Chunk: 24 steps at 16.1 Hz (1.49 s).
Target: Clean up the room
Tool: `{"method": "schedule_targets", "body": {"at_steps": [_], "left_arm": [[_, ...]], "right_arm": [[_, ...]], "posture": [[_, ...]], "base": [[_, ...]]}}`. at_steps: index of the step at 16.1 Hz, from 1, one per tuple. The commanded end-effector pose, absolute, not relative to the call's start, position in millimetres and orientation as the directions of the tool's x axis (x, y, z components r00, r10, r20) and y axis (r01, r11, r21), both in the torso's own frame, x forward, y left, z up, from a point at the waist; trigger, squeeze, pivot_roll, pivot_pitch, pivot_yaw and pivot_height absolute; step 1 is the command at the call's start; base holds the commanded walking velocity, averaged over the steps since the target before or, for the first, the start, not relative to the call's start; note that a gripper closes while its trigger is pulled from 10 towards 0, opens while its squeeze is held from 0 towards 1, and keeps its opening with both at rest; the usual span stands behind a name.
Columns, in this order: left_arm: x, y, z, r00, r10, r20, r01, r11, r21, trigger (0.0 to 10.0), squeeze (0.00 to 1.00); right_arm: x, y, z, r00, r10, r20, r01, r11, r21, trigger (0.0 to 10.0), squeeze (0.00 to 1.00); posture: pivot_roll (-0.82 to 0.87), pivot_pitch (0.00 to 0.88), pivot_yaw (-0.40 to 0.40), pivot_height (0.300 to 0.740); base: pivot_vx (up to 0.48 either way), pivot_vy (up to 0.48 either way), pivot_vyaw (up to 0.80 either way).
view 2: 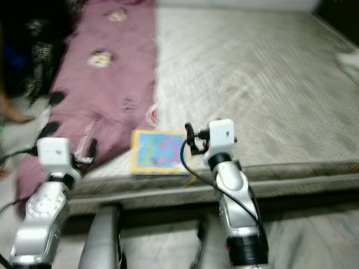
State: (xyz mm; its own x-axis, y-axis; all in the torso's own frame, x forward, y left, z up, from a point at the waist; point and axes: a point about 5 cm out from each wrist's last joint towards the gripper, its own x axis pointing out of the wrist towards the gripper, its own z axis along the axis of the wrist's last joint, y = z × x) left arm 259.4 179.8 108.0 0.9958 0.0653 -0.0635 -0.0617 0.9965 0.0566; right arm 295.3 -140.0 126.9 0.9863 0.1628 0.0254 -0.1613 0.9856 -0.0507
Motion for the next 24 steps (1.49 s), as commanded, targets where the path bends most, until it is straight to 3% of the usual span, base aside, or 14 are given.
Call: {"method": "schedule_targets", "body": {"at_steps": [1,6,12,18,24], "left_arm": [[260,171,107,0.996,0.038,-0.077,-0.035,0.999,0.04,10.0,0.0],[270,165,96,0.994,0.053,-0.099,-0.047,0.997,0.056,10.0,0.0],[272,153,64,0.97,0.01,-0.242,-0.043,0.991,-0.13,10.0,0.0],[281,140,50,0.963,0.009,-0.268,-0.071,0.972,-0.223,10.0,0.0],[298,138,42,0.957,0.04,-0.287,-0.127,0.948,-0.291,10.0,0.0]], "right_arm": [[295,-150,122,0.992,0.124,0.006,-0.124,0.991,-0.049,10.0,0.0],[295,-158,122,0.994,0.112,0.006,-0.112,0.991,-0.068,10.0,0.0],[284,-171,124,0.994,0.102,-0.023,-0.104,0.988,-0.11,10.0,0.0],[244,-211,119,0.993,0.041,-0.111,-0.065,0.974,-0.219,10.0,0.0],[238,-231,124,0.991,0.007,-0.133,-0.044,0.959,-0.28,10.0,0.0]], "posture": [[0.03,0.015,-0.027,0.535],[0.01,0.022,-0.035,0.535],[-0.05,0.067,-0.066,0.535],[-0.16,0.126,-0.077,0.535],[-0.22,0.137,-0.085,0.535]], "base": [[0.0,0.0,0.0],[0.0,0.0,0.0],[0.0,0.0,0.0],[0.0,0.0,0.0],[0.0,0.0,0.0]]}}
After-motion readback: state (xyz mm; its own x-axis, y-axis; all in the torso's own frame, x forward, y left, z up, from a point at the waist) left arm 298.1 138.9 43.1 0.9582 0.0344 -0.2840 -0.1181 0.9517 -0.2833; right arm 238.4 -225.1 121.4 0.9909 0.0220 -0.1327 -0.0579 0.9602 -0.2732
